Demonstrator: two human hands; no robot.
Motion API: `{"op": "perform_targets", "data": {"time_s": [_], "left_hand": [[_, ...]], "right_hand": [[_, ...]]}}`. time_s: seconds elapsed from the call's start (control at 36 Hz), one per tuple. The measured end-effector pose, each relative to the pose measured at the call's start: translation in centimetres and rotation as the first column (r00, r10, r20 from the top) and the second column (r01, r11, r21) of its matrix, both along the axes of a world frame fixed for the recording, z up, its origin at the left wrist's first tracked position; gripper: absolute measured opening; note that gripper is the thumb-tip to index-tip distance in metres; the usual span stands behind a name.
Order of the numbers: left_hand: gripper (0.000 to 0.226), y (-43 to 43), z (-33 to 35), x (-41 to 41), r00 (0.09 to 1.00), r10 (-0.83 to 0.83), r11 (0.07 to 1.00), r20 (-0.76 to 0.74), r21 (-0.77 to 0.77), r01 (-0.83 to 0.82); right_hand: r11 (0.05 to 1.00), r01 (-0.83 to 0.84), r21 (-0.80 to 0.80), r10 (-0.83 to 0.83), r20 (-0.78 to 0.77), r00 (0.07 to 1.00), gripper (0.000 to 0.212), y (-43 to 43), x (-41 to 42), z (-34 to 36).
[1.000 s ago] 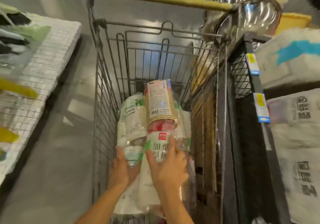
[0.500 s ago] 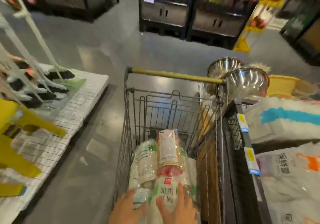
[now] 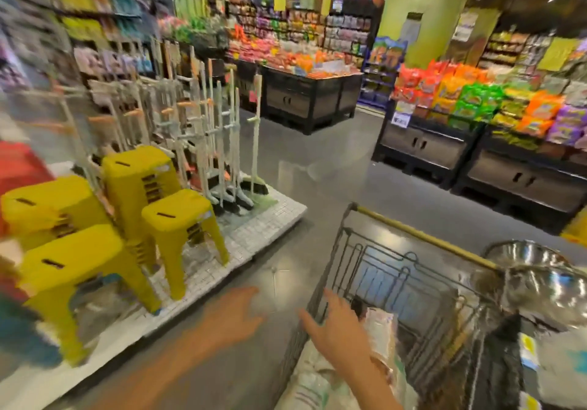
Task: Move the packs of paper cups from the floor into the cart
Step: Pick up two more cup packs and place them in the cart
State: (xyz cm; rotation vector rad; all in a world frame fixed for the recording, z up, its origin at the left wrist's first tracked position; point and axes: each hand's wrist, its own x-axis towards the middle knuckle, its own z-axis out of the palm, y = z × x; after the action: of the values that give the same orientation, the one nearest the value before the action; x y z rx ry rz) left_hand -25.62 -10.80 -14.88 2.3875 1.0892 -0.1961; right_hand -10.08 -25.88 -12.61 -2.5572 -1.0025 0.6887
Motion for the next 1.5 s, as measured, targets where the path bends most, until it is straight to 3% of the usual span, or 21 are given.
{"op": "perform_targets", "data": {"time_s": [0.11,0.39,0.5,0.56,0.61,0.69,0.72,0.83,0.89,0.97,1.08,1.14,1.31,1.5], "left_hand": [[0.063,2.3,2.7,-5.7,0.995,0.094,0.991,0.018,0.090,-0.095],[0.062,7.6,5.9,-29.8,0.906,0.409,0.899,0.108,0.121,-0.420],[0.052,8.4,7.3,-41.3,0.850,0.508,0.844,0.137,0.119,-0.523],[0.046,8.8,7.4,-47.0,0.810,0.573,0.796,0.121,0.151,-0.586],[0.041,8.9,7.0,-52.6,0.751,0.647,0.734,0.135,0.155,-0.661],[0.040,7.7,7.1,-60.2,0.666,0.734,0.645,0.135,0.170,-0.745],[0.039,7.3,7.0,-62.6,0.629,0.765,0.606,0.134,0.178,-0.775],[0.049,4.7,6.0,-71.6,0.452,0.878,0.430,0.156,0.157,-0.889],[0.051,2.7,6.2,-75.2,0.386,0.908,0.361,0.162,0.165,-0.918],[0.048,-0.5,5.9,-80.2,0.194,0.970,0.172,0.146,0.155,-0.973],[0.063,-3.8,3.8,-86.2,-0.036,0.992,-0.048,0.118,0.106,-0.993],[0.053,-5.2,3.9,-88.2,-0.138,0.983,-0.150,0.124,0.091,-0.984],[0.060,-9.7,3.4,-93.6,-0.448,0.889,-0.455,0.095,0.064,-0.888],[0.059,-15.1,2.6,-97.5,-0.678,0.731,-0.681,0.078,0.031,-0.731]], "right_hand": [[0.984,-0.165,0.073,0.160,0.068,0.985,0.080,3.4,-3.9,1.2],[0.855,-0.496,0.148,0.489,0.087,0.868,0.079,16.3,-24.0,3.3],[0.735,-0.665,0.135,0.641,0.182,0.746,0.065,20.7,-35.0,3.4],[0.682,-0.711,0.169,0.696,0.148,0.703,0.052,23.0,-40.6,3.4],[0.613,-0.765,0.195,0.757,0.129,0.640,0.053,25.0,-46.2,3.3],[0.450,-0.876,0.171,0.865,0.162,0.476,0.044,27.0,-54.6,4.1],[0.396,-0.904,0.158,0.893,0.162,0.420,0.042,27.4,-57.4,4.3],[0.177,-0.977,0.115,0.961,0.192,0.197,0.066,28.8,-67.7,4.9],[0.062,-0.993,0.100,0.978,0.191,0.080,0.064,29.2,-72.5,4.9],[-0.104,-0.993,0.062,0.976,0.196,-0.090,0.066,29.5,-79.5,4.8],[-0.312,-0.949,0.044,0.936,0.188,-0.299,0.058,29.4,-88.2,4.5],[-0.407,-0.913,0.028,0.895,0.215,-0.392,0.057,29.3,-92.3,4.1],[-0.633,-0.773,0.032,0.762,0.201,-0.615,0.067,27.9,-103.3,2.7],[-0.784,-0.621,0.006,0.614,0.158,-0.774,0.072,24.3,-113.4,0.2]]}}
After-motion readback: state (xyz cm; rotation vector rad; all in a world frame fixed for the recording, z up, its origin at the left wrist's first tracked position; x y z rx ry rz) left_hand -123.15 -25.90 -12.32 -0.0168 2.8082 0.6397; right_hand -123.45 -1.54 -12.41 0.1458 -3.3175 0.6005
